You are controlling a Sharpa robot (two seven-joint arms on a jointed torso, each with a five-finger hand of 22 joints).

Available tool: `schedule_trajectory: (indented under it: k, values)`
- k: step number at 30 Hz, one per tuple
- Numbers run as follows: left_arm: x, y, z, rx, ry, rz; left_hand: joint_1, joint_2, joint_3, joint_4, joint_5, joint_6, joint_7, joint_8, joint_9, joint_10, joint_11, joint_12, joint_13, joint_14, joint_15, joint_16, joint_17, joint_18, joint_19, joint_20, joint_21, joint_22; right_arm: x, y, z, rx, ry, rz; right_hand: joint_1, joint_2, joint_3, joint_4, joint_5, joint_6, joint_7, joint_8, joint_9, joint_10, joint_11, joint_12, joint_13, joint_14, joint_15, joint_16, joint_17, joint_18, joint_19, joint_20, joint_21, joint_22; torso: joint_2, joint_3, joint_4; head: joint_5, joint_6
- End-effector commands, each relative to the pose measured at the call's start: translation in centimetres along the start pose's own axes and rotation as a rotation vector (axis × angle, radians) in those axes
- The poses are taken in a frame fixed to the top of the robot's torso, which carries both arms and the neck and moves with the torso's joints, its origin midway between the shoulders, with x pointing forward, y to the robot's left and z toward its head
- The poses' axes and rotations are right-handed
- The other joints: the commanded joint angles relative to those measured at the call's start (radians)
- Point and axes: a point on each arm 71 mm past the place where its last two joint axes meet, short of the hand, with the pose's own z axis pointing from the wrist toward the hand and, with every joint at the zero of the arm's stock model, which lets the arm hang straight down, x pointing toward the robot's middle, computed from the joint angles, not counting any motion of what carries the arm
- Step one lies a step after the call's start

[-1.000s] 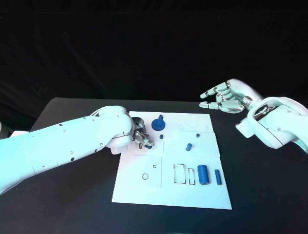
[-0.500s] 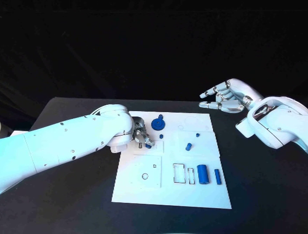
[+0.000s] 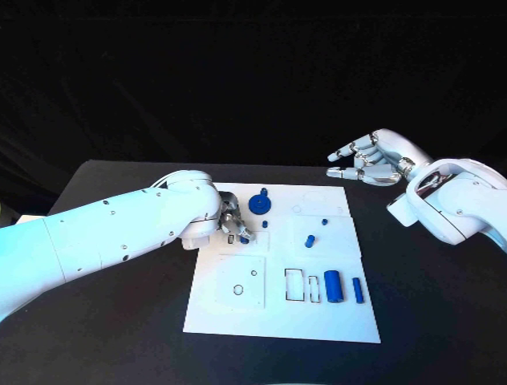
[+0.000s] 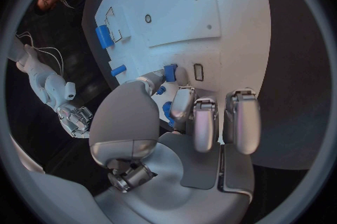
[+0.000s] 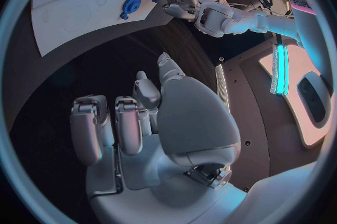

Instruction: Assemble the parts on the task board

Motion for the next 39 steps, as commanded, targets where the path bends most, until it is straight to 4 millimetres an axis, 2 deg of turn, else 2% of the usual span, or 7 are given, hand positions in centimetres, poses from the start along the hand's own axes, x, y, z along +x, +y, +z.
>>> schedule_trajectory:
  k: [1, 11, 21, 34, 39]
  values:
    - [0.70, 0.05, 0.27, -0.012, 0.040, 0.030, -0.017, 0.001, -0.016, 0.003, 0.000, 0.004, 0.001, 0.005, -0.001, 0.007, -0.001, 0.005, 0.002, 0.104, -0.009, 0.003, 0.263, -0.010, 0.064, -0.010, 0.006, 0.154, 0.14, 0.13, -0.03, -0.010, 0.014, -0.002, 0.001, -0.004, -0.006, 0.000, 0.005, -0.003, 0.000, 0.004, 0.001, -0.007, 0.000, -0.004, -0.002, 0.087, 0.006, -0.005, 0.199, 0.006, 0.060, 0.005, -0.007, 0.182, 0.000, -0.0005, 0.0004, 0.000, -0.001]
    - [0.57, 0.13, 0.41, -0.016, 0.033, 0.023, -0.039, 0.017, -0.053, 0.030, 0.000, 0.009, -0.001, 0.009, -0.001, 0.012, -0.002, 0.012, 0.010, 0.104, -0.011, 0.003, 0.263, -0.011, 0.067, -0.012, 0.009, 0.160, 0.12, 0.09, -0.06, -0.008, 0.017, -0.002, -0.001, -0.005, -0.010, 0.002, 0.005, -0.003, 0.000, 0.004, 0.001, -0.008, 0.000, -0.006, -0.003, 0.086, 0.006, -0.007, 0.197, 0.006, 0.060, 0.005, -0.008, 0.181, 0.000, -0.0007, 0.0010, -0.001, 0.001]
    - [0.62, 0.04, 0.44, -0.015, 0.039, 0.028, -0.067, 0.011, -0.121, 0.065, -0.001, 0.015, -0.002, 0.013, -0.002, 0.017, -0.003, 0.017, 0.015, 0.104, -0.011, 0.003, 0.263, -0.012, 0.069, -0.013, 0.013, 0.167, 0.15, 0.10, -0.06, -0.009, 0.020, -0.002, -0.002, -0.005, -0.011, 0.003, 0.005, -0.003, 0.000, 0.004, 0.001, -0.009, 0.000, -0.008, -0.005, 0.085, 0.006, -0.008, 0.194, 0.007, 0.058, 0.005, -0.009, 0.178, 0.000, -0.0007, 0.0012, -0.001, 0.001]
    - [0.57, 0.14, 0.47, -0.017, 0.038, 0.026, -0.102, 0.026, -0.214, 0.078, -0.003, 0.021, -0.005, 0.015, -0.004, 0.023, -0.006, 0.022, 0.023, 0.104, -0.013, 0.003, 0.263, -0.014, 0.073, -0.015, 0.018, 0.176, 0.13, 0.06, -0.10, -0.007, 0.022, -0.002, -0.006, -0.005, -0.017, 0.006, 0.005, -0.003, 0.000, 0.004, 0.001, -0.011, 0.000, -0.015, -0.010, 0.084, 0.006, -0.011, 0.190, 0.008, 0.055, 0.005, -0.012, 0.173, 0.000, -0.0004, 0.0012, -0.001, 0.001]
    - [0.54, 0.13, 0.45, -0.015, 0.033, 0.021, -0.108, 0.030, -0.231, 0.078, -0.003, 0.021, -0.006, 0.016, -0.005, 0.024, -0.006, 0.023, 0.024, 0.104, -0.013, 0.003, 0.263, -0.015, 0.073, -0.015, 0.018, 0.177, 0.12, 0.05, -0.10, -0.007, 0.022, -0.002, -0.006, -0.005, -0.018, 0.007, 0.005, -0.003, 0.000, 0.004, 0.001, -0.012, 0.000, -0.017, -0.011, 0.084, 0.006, -0.012, 0.188, 0.009, 0.054, 0.005, -0.013, 0.171, 0.000, -0.0007, 0.0011, -0.001, 0.002]
